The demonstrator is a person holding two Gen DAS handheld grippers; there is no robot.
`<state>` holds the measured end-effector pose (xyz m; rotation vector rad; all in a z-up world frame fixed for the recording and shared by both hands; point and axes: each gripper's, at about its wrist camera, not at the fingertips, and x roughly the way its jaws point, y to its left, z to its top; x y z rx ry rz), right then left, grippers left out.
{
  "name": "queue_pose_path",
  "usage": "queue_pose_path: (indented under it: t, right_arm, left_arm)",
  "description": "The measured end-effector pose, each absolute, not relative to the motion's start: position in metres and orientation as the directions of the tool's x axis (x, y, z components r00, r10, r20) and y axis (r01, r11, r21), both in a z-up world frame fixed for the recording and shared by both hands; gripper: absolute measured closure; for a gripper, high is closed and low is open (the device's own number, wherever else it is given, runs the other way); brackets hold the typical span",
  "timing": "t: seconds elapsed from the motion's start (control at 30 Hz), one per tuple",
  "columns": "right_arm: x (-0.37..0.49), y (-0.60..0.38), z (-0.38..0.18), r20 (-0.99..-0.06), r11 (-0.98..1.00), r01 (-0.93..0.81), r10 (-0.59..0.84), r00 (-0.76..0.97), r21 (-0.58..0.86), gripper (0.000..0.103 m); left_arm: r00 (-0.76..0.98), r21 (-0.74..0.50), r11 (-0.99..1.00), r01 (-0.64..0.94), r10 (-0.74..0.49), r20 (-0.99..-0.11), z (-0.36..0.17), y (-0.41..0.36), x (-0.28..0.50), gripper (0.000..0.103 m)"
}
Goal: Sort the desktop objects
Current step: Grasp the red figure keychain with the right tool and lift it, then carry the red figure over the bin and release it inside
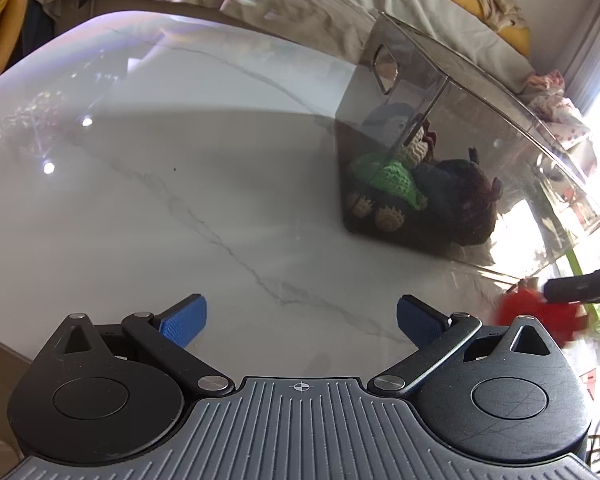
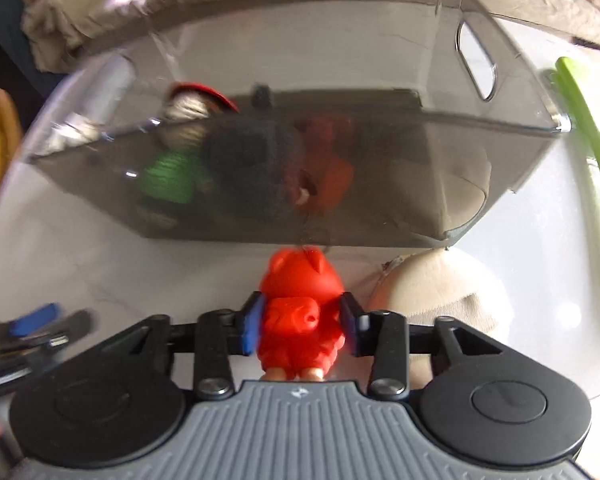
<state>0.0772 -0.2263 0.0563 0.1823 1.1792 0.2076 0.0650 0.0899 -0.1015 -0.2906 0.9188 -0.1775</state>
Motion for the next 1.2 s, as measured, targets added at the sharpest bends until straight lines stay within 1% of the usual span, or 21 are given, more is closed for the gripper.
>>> queue_pose_path:
  t: [0.07, 0.1, 0.13, 0.2, 0.27, 0.3, 0.4, 0.47, 0.63, 0.77, 0.83, 1.03, 1.07, 1.13, 1.17, 1.2]
  right_arm:
    - [0.065, -0.234, 0.090, -0.854, 0.931, -0.107, 0.362, 0.375, 0.348, 0.073]
    - [0.061, -0.238, 0.108, -0.834, 0.922, -0.122, 0.385, 0.396, 0.368, 0.073]
    - [0.062, -0.242, 0.123, -0.819, 0.921, -0.136, 0.388, 0.423, 0.366, 0.073]
    - [0.067, -0.246, 0.146, -0.805, 0.937, -0.145, 0.348, 0.480, 0.319, 0.073]
    - [0.075, -0.246, 0.152, -0.811, 0.951, -0.131, 0.309, 0.497, 0.282, 0.073]
    - [0.080, -0.246, 0.148, -0.818, 0.949, -0.119, 0.312, 0.484, 0.291, 0.073]
    - [0.087, -0.246, 0.119, -0.820, 0.922, -0.132, 0.384, 0.424, 0.364, 0.073]
    - [0.084, -0.237, 0.100, -0.820, 0.919, -0.143, 0.393, 0.415, 0.367, 0.073]
    - [0.080, -0.214, 0.028, -0.834, 0.967, -0.202, 0.238, 0.498, 0.155, 0.073]
    - [0.066, -0.208, 0.009, -0.839, 0.969, -0.222, 0.211, 0.501, 0.111, 0.072]
    - [0.064, -0.205, 0.000, -0.847, 0.969, -0.227, 0.198, 0.493, 0.094, 0.068]
    - [0.075, -0.199, -0.030, -0.885, 0.968, -0.233, 0.187, 0.426, 0.092, 0.049]
    - [0.079, -0.197, -0.033, -0.891, 0.967, -0.237, 0.188, 0.414, 0.095, 0.047]
    - [0.088, -0.191, -0.044, -0.899, 0.965, -0.248, 0.185, 0.397, 0.089, 0.047]
    - [0.092, -0.188, -0.048, -0.907, 0.962, -0.262, 0.179, 0.380, 0.080, 0.043]
    - [0.098, -0.183, -0.056, -0.916, 0.959, -0.273, 0.175, 0.361, 0.076, 0.042]
  left_arm:
    - [0.599, -0.320, 0.947, 0.025, -0.270, -0.754, -0.101, 0.089, 0.065, 0.000]
    - [0.601, -0.323, 0.946, 0.022, -0.271, -0.752, -0.102, 0.090, 0.066, 0.000]
    - [0.601, -0.329, 0.944, 0.018, -0.273, -0.751, -0.102, 0.090, 0.066, 0.000]
    - [0.599, -0.346, 0.938, 0.008, -0.282, -0.749, -0.103, 0.093, 0.067, 0.000]
    - [0.603, -0.365, 0.931, 0.003, -0.293, -0.742, -0.104, 0.096, 0.067, 0.000]
    - [0.609, -0.373, 0.928, 0.002, -0.297, -0.736, -0.104, 0.097, 0.066, 0.000]
    - [0.609, -0.375, 0.927, 0.001, -0.298, -0.735, -0.104, 0.096, 0.067, 0.000]
    - [0.603, -0.367, 0.930, 0.005, -0.295, -0.741, -0.104, 0.094, 0.068, 0.000]
    - [0.605, -0.348, 0.937, 0.004, -0.280, -0.746, -0.104, 0.092, 0.068, 0.000]
    - [0.605, -0.350, 0.937, 0.000, -0.279, -0.746, -0.104, 0.093, 0.068, 0.000]
    - [0.604, -0.344, 0.939, 0.002, -0.275, -0.748, -0.104, 0.092, 0.068, 0.000]
    - [0.603, -0.322, 0.947, 0.000, -0.257, -0.755, -0.104, 0.090, 0.067, 0.000]
    - [0.601, -0.314, 0.950, 0.000, -0.251, -0.759, -0.103, 0.089, 0.068, 0.000]
    - [0.600, -0.297, 0.955, 0.007, -0.242, -0.762, -0.103, 0.088, 0.067, 0.000]
    - [0.601, -0.295, 0.955, 0.010, -0.242, -0.762, -0.103, 0.088, 0.067, 0.000]
    - [0.601, -0.293, 0.956, 0.013, -0.242, -0.762, -0.102, 0.088, 0.066, 0.000]
